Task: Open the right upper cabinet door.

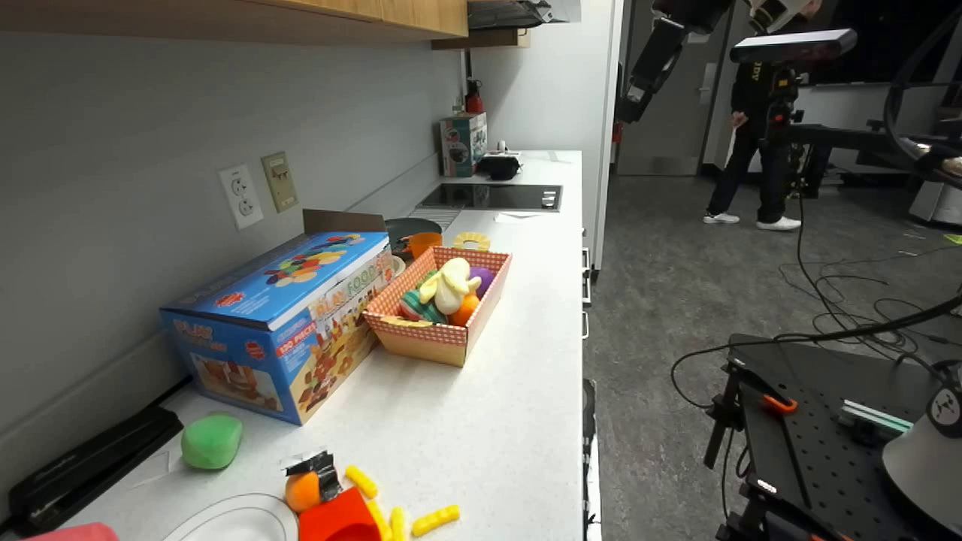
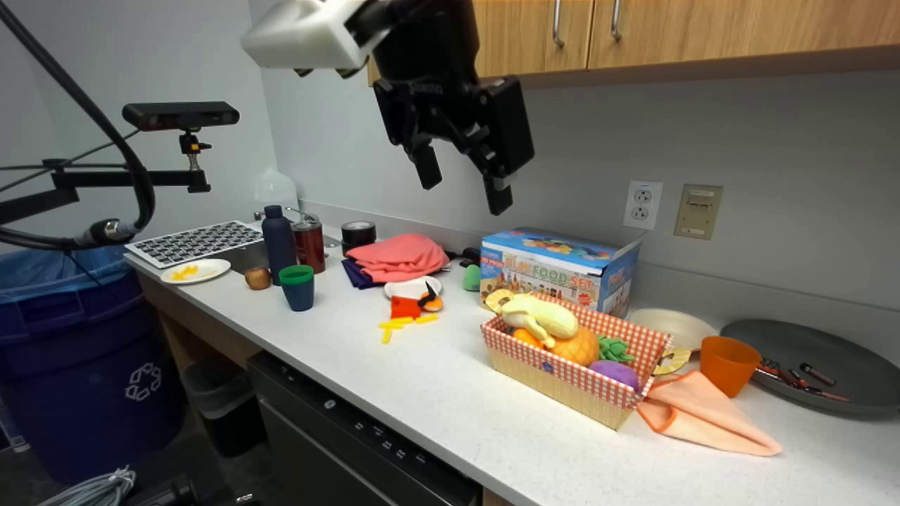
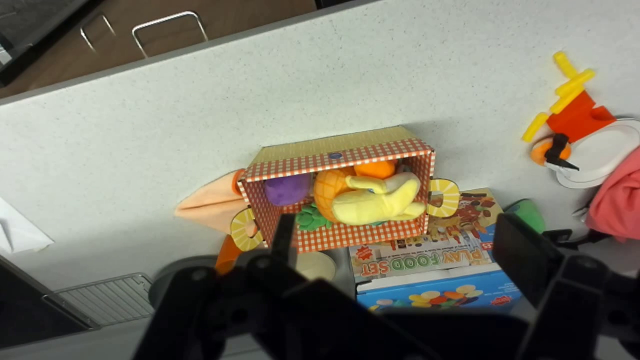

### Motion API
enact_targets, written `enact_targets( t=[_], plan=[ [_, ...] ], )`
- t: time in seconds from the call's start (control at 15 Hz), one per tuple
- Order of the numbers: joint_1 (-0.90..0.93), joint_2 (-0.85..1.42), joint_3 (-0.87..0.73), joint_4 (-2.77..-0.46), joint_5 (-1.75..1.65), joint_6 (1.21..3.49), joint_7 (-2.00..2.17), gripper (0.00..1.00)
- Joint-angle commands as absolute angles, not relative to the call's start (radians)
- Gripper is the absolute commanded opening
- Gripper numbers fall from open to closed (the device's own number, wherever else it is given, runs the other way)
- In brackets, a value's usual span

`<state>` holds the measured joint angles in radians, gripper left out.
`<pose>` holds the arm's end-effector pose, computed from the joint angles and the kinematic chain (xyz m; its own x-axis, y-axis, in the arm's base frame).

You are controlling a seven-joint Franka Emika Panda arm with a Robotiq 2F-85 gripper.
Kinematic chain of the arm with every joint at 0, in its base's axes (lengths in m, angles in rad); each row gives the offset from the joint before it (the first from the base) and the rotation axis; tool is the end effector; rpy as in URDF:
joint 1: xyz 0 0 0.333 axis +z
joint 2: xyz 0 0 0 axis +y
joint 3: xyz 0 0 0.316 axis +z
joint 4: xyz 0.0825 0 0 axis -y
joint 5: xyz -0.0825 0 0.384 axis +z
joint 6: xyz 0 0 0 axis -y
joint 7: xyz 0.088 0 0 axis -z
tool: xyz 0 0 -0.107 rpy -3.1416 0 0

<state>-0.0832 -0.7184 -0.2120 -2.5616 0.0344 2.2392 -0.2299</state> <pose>0.3535 -0.1154 0.5307 0.9149 -0.0696 0.3978 -0.0398 -0.9958 -0.0826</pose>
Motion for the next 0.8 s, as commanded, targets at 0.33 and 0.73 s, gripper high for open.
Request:
enact_targets(
  t=[0.33, 0.73],
  plan=[
    [-0.083, -0.718, -0.212, -2.561, 0.04, 2.238, -0.224, 1.0],
    [-0.069, -0.697, -0.248, -2.575, 0.063, 2.287, -0.26, 1.0]
  ],
)
